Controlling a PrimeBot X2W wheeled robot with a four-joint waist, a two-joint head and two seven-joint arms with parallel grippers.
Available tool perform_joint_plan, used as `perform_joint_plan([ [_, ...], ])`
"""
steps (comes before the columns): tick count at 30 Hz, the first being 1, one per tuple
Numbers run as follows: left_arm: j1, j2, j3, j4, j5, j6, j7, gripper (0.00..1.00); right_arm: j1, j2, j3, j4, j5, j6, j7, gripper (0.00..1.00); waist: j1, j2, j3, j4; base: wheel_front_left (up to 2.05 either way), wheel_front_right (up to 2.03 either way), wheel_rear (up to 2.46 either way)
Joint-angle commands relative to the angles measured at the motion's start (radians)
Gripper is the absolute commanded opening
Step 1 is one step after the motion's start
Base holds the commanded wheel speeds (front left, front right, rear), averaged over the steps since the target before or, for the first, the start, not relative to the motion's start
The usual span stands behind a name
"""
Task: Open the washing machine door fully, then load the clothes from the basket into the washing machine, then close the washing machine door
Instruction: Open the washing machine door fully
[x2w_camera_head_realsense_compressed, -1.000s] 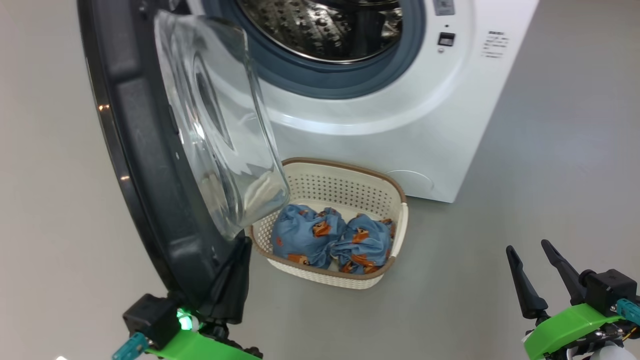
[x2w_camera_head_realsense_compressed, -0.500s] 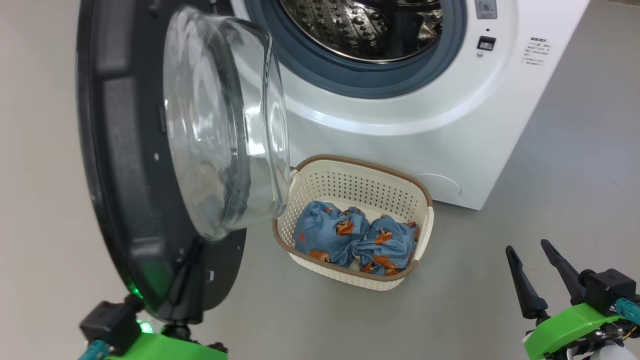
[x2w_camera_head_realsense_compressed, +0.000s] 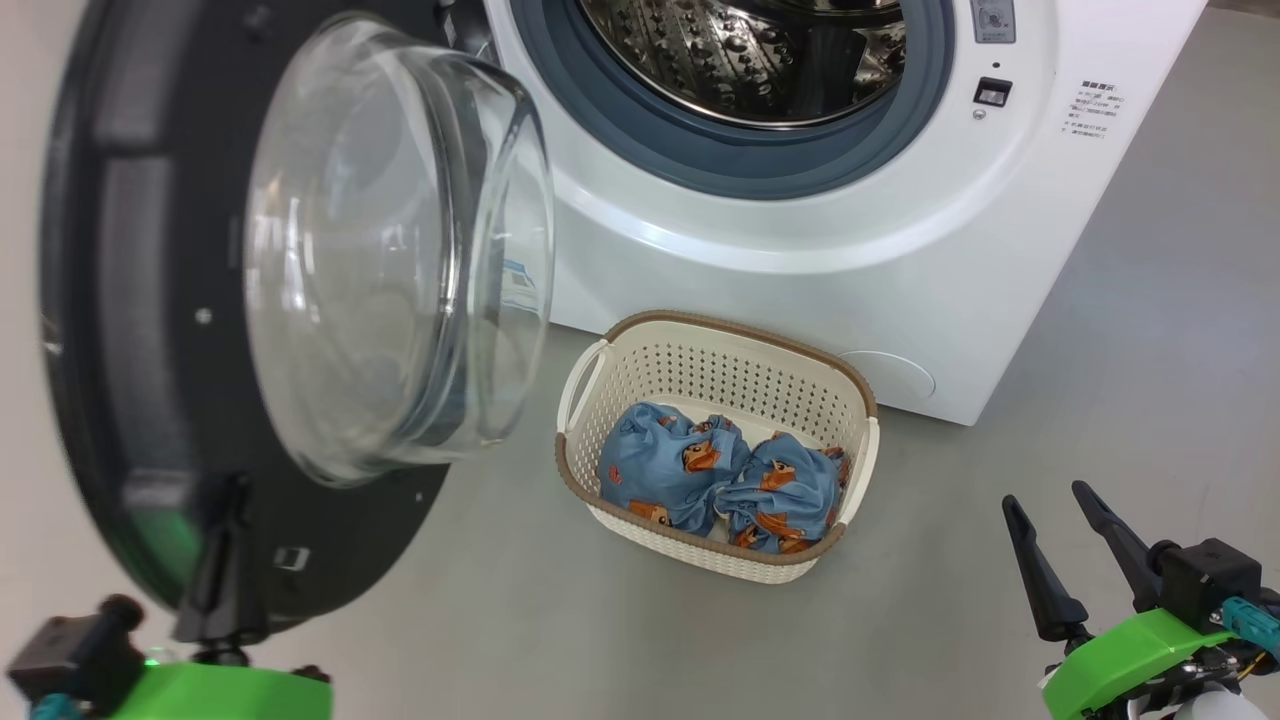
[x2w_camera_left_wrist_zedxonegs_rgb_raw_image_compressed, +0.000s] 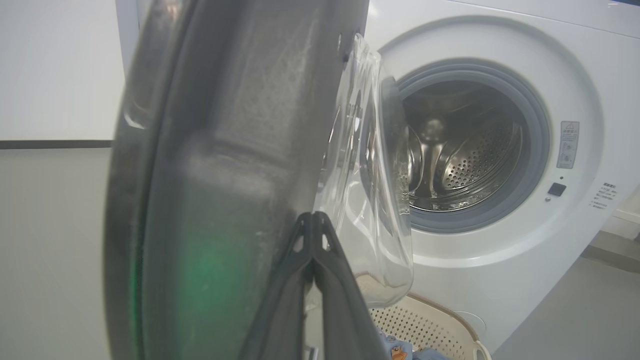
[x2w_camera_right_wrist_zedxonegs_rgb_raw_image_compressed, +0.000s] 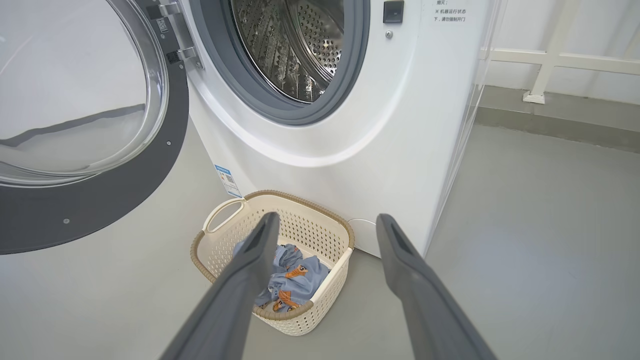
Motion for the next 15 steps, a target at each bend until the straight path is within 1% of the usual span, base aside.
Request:
perform_joint_plan([
  [1,-0.033,0.041,0.073,-0.005,-0.006,0.017,-0.01,0.0,-0.023,-0.016,0.025,-0.021,-0.004,0.002,-0.012,1.0,0.0,-0.0001,0.0,-0.002,0.0,0.0,0.0],
  [7,-0.07,0.066,0.146,0.057,0.004,0.015,-0.01,0.0,-0.023,-0.016,0.03,-0.018,-0.001,0.002,-0.012,1.0,0.0,-0.0001,0.007,-0.006,0.0,0.0,0.0],
  [15,-0.151,0.087,0.24,0.159,0.034,-0.019,-0.01,0.0,-0.025,-0.02,0.025,-0.019,-0.002,0.002,-0.012,1.0,0.0,-0.0001,0.025,-0.007,0.0,0.0,0.0],
])
